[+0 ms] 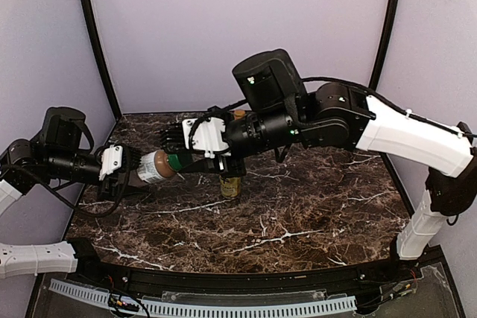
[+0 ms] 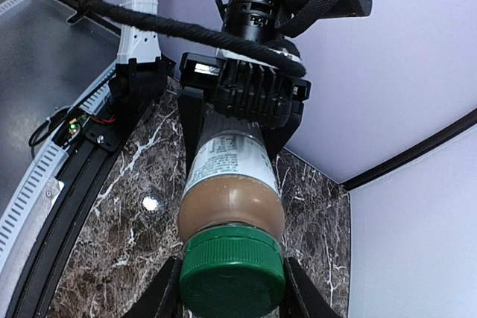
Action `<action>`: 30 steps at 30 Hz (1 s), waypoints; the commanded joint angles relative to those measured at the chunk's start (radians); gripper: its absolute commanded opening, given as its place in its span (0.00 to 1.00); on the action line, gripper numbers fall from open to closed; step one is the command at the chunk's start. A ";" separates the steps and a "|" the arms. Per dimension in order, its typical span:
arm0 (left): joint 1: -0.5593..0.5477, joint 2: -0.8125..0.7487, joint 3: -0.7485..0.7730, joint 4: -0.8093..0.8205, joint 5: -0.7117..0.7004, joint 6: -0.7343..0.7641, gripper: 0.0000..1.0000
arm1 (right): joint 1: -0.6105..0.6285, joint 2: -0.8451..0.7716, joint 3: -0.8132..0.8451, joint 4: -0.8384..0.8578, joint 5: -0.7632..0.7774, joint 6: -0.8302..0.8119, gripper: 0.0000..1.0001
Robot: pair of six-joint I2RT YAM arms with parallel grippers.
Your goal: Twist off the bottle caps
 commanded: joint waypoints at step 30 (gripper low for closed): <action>-0.038 -0.043 -0.139 0.549 -0.314 0.068 0.01 | 0.028 -0.157 -0.120 0.396 0.160 0.665 0.99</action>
